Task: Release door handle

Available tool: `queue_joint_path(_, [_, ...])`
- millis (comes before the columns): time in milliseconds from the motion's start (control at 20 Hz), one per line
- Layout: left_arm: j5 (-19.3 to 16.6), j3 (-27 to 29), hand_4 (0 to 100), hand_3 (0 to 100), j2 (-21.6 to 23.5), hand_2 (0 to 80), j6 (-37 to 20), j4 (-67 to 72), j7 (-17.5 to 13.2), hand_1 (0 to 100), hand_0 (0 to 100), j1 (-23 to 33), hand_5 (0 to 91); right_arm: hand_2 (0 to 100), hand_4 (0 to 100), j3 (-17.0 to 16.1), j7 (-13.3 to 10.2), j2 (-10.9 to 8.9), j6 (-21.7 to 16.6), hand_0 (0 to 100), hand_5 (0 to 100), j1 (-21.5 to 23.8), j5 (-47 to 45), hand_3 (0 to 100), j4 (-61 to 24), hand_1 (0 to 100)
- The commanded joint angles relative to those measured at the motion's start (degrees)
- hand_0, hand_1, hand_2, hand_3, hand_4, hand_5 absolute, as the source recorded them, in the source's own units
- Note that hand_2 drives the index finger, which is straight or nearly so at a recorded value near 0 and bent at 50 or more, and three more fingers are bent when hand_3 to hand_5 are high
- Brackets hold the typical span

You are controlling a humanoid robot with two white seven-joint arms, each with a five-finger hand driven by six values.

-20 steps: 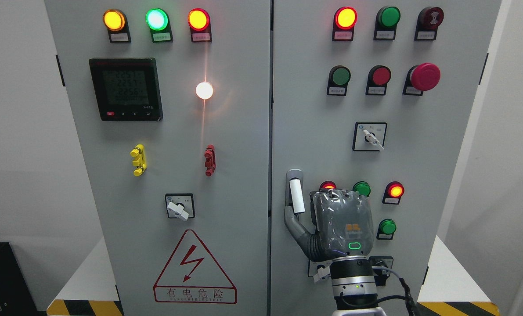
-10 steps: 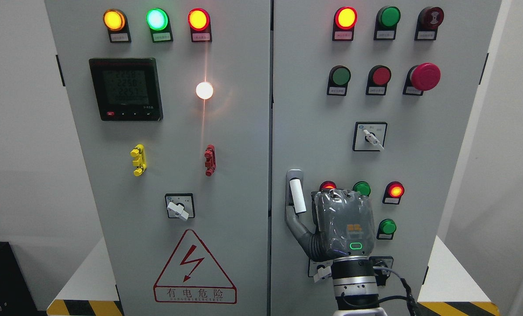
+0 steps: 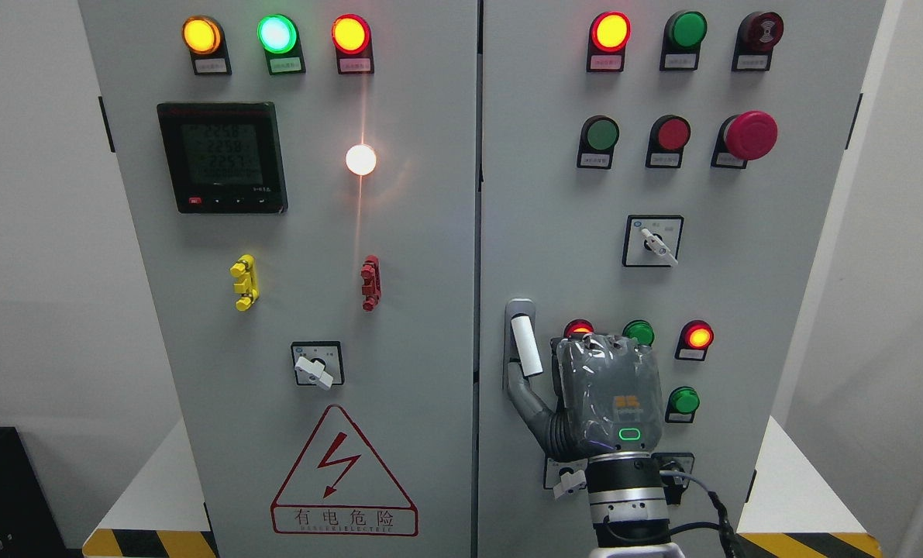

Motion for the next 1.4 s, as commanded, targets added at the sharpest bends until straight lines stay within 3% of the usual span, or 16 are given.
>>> queue_joint_path(0, [0.00,0.00,0,0,-0.02,0.0,-0.01,0.00,0.02,56,12,0.53,0.0,98,100,-0.13,-0.16,0.00,0.07,47,100,0.04,0.00,100,-0.10,42])
queue_joint_path(1352, [0.00,0.00,0,0,-0.02,0.0,-0.01,0.00,0.02,56,12,0.53,0.0,97,100,-1.01,-0.25,0.00,0.33,48,100,0.12,0.00,100,-0.37,46])
